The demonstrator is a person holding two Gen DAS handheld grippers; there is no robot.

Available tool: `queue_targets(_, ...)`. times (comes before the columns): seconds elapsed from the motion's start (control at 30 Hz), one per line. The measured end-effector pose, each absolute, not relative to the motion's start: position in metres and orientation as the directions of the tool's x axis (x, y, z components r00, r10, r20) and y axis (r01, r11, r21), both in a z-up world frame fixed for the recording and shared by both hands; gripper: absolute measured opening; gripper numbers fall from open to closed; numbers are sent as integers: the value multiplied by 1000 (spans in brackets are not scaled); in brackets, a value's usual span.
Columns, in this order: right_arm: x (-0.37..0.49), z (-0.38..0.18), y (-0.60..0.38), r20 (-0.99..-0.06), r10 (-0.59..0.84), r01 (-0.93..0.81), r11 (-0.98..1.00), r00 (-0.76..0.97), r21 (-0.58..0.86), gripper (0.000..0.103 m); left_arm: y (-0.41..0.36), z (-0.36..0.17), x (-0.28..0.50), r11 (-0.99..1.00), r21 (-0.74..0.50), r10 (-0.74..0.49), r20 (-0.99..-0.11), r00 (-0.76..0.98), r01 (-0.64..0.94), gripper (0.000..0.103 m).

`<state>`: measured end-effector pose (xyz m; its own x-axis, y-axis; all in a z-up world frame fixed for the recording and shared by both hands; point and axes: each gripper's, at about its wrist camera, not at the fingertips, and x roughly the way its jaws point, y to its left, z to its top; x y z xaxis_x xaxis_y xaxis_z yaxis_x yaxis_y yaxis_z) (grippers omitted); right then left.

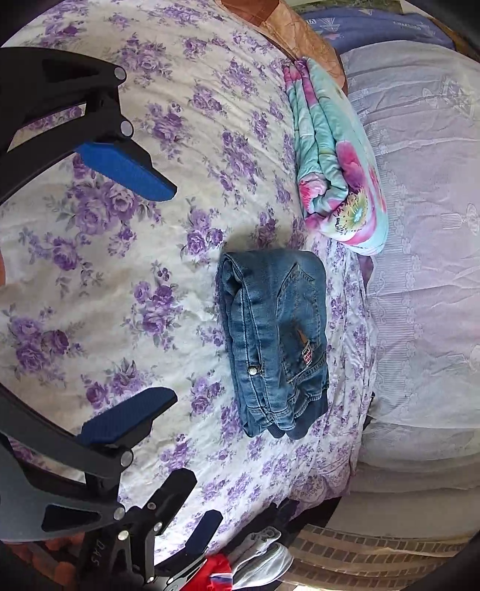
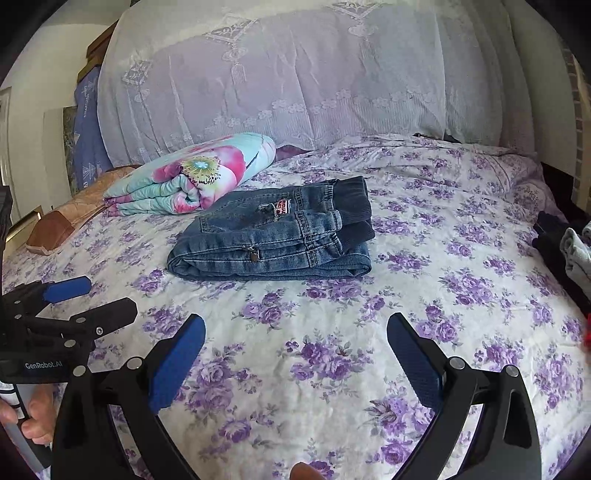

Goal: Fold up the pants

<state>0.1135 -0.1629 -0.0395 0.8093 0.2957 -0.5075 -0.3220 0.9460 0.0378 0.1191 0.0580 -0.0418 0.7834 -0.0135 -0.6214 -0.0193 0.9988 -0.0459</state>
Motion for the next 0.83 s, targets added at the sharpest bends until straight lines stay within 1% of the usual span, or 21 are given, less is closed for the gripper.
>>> queue_targets(0.27,116,-42,-161,-523,291,-323,946,801,31,99,47,-42,116,1000,-2,-4,-609,793,3,98)
queue_targets(0.83,118,-44,-163,-528,292,-317,947,798,45,99,48,-41,115,1000,0,-6,-604,797,8,98)
